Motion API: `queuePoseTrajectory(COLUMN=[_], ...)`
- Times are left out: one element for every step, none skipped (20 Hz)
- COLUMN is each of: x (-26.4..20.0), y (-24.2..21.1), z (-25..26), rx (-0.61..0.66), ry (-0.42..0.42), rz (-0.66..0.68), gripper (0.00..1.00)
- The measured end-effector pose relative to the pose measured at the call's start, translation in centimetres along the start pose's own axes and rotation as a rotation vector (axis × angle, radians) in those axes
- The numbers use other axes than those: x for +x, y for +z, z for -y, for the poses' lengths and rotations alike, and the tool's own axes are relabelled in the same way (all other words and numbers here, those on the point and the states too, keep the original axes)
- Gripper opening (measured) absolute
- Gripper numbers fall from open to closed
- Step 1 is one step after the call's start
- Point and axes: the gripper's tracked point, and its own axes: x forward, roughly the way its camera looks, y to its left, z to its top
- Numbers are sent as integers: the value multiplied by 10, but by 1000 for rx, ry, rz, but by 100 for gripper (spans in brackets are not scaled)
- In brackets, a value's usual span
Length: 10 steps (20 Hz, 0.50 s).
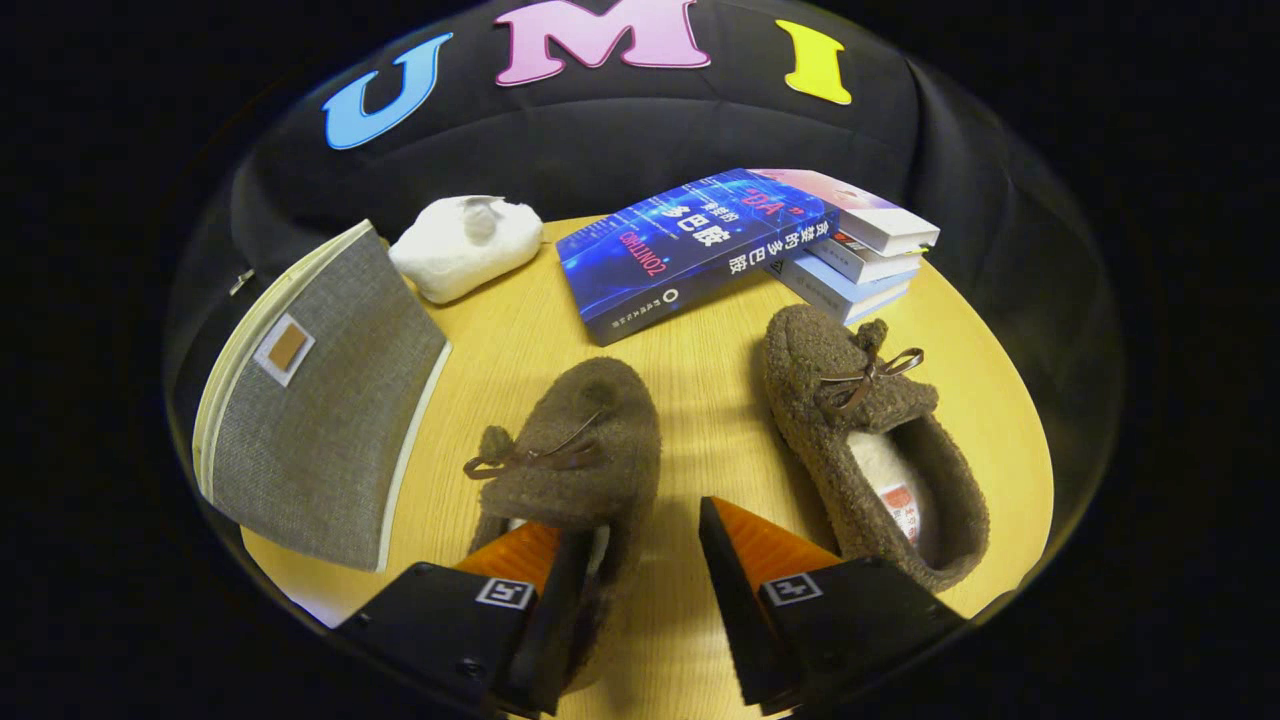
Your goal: Open the storage box then place both shoes into the box .Put the left shoe in first, then the right shoe, with the right side of both shoes facing outward in a uniform manner.
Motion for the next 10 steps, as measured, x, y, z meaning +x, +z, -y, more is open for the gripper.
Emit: queuePoseTrajectory(x=[4, 6, 7, 8, 7, 10, 9, 11, 10, 8], y=[-2, -3, -4, -4, -4, -3, -4, -3, -3, -3], z=[-1, -5, -9, -10, -10, -9, -9, -8, -8, -8], rx=[-1, 3, 13, 19, 21, 28, 35, 34, 35, 43], ry=[-2, 6, 17, 13, 15, 11, 13, 15, 13, 10], rz=[-5, -10, -15, -23, -24, -26, -22, -15, -16, -15], gripper=[61, 53, 45, 31, 25, 24, 17, 10, 8, 7])
